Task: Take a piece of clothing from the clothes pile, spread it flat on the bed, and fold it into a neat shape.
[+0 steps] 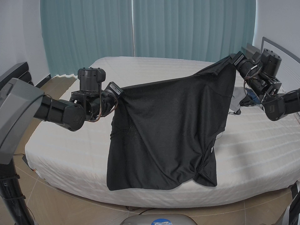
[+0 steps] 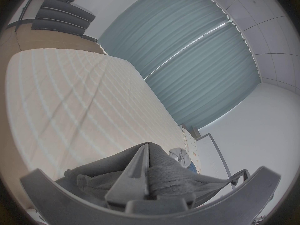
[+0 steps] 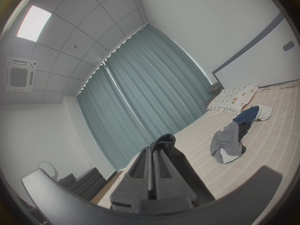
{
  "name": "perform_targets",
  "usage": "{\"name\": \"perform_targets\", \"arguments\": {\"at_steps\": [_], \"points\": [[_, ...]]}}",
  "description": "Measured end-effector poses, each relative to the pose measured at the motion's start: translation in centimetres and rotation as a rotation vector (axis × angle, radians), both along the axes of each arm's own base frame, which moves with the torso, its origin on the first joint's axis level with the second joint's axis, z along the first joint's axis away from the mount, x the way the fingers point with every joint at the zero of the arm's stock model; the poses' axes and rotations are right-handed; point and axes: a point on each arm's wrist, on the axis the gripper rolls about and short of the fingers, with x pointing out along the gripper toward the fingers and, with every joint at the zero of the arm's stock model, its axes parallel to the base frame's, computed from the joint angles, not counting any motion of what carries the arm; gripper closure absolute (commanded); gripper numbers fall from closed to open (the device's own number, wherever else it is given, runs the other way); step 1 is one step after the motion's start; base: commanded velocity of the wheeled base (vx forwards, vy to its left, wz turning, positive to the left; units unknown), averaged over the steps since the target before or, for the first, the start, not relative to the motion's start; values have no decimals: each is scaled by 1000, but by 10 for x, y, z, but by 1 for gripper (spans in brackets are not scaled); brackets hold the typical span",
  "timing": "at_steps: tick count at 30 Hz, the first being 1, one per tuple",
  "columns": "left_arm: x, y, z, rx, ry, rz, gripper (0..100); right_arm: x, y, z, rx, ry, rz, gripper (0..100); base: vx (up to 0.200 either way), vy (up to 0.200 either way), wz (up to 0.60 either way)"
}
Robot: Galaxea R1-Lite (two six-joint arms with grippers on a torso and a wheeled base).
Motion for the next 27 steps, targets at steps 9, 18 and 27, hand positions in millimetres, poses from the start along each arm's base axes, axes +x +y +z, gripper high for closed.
{"name": "perform_targets", "arguments": {"at_steps": [9,18,27], "points": [[42,-13,-37,-1,10,15,100,44,15,-66,4,23,-10,100,111,0,0],[61,-21,-86,2,55,23,100,81,31,-146,-5,101,-47,100,0,0,0],[74,-24,-121,-21,101,43,0,100,39,-208,-30,185,-54,0,0,0,0]]}}
